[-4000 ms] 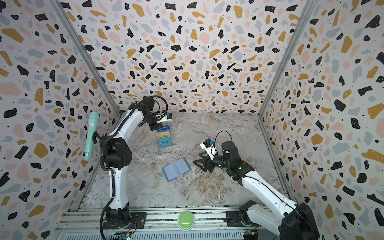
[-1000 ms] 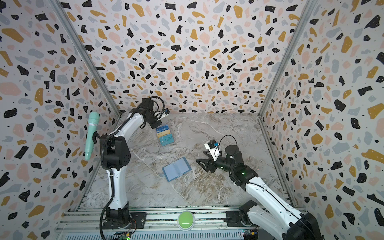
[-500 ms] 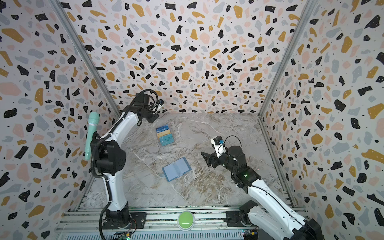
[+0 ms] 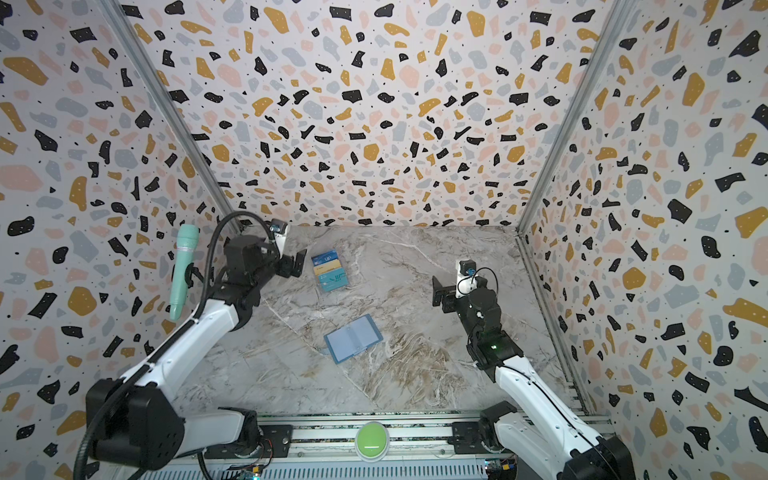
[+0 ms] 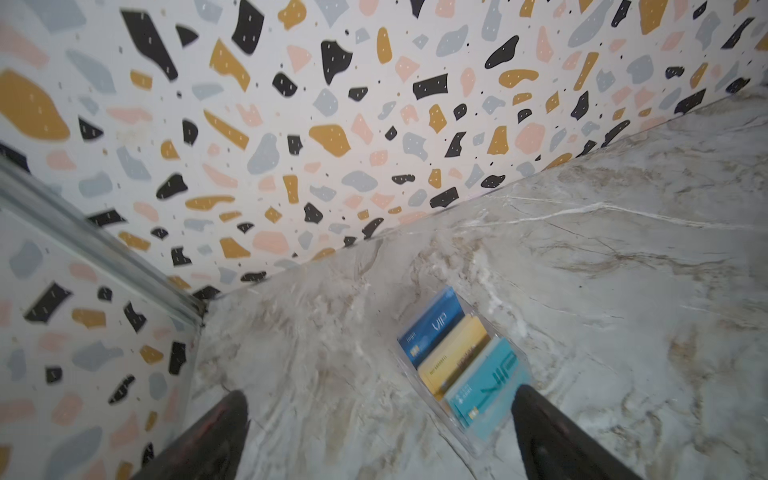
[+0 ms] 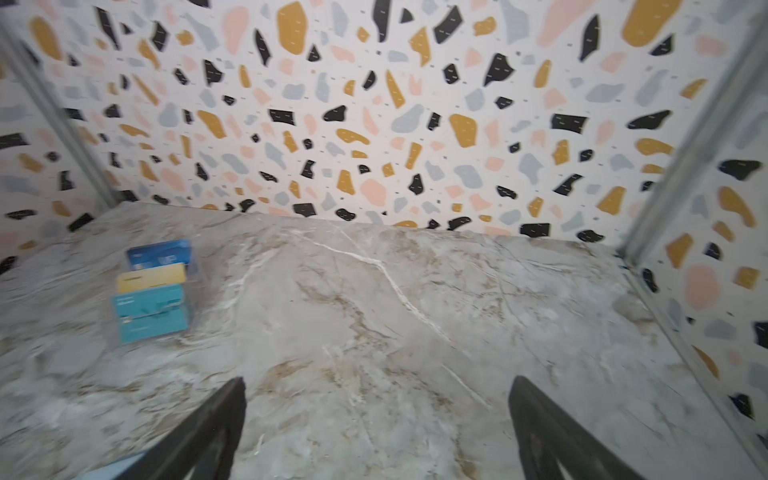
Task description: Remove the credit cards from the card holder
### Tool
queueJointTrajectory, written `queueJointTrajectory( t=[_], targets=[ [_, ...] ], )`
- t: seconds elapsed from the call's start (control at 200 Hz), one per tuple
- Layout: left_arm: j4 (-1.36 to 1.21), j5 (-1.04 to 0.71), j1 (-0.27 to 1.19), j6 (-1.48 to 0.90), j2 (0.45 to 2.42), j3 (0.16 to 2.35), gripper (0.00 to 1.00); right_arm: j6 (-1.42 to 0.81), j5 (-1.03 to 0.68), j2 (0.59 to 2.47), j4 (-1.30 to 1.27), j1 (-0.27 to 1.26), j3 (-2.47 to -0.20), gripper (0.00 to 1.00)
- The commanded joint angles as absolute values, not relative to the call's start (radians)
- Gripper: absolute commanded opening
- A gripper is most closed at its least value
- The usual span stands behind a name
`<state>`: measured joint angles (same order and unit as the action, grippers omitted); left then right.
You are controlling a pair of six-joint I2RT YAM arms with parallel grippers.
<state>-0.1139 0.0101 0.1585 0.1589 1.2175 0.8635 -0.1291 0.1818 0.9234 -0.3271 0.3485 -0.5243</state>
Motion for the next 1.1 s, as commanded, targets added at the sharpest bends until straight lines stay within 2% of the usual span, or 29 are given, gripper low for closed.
queueJointTrajectory(
  t=[0.0,0.105,0.315,0.556,0.731,0.816,0.911,1.026,1.061,1.096],
  targets=[
    [-0.461,0.135,0.153,-0.037,1.110,0.606,1.00,-0.123,0.339,0.964,-0.438,0.287,-0.479,0.99],
    [-0.584,0.249,0.153,-0.067,1.039,0.424,1.00,-0.062,0.402,1.025,-0.603,0.254,-0.386,0.99],
    [-0.752,0.358,0.153,-0.006,1.031,0.248,1.00,-0.027,0.470,1.168,-0.866,0.238,-0.254,0.99],
    [-0.994,0.373,0.153,0.018,1.201,0.176,1.00,-0.003,0.458,1.336,-1.048,0.231,-0.240,0.99],
    [-1.159,0.381,0.153,0.016,1.326,0.157,1.00,0.035,0.427,1.438,-1.297,0.215,-0.176,0.99],
    [-1.354,0.400,0.152,0.014,1.423,0.111,1.00,0.018,0.405,1.420,-1.240,0.206,-0.187,0.99],
    [-1.211,0.402,0.152,0.007,1.378,0.145,1.00,0.010,0.369,1.424,-1.244,0.189,-0.185,0.99],
    [-1.239,0.385,0.149,0.011,1.394,0.143,1.00,-0.012,0.220,1.469,-1.272,0.119,-0.181,0.99],
    [-1.217,0.380,0.147,0.008,1.387,0.148,1.00,-0.003,0.224,1.522,-1.376,0.115,-0.178,0.99],
    [-1.225,0.378,0.144,0.009,1.391,0.148,1.00,-0.013,0.215,1.514,-1.344,0.112,-0.182,0.99]
  ],
)
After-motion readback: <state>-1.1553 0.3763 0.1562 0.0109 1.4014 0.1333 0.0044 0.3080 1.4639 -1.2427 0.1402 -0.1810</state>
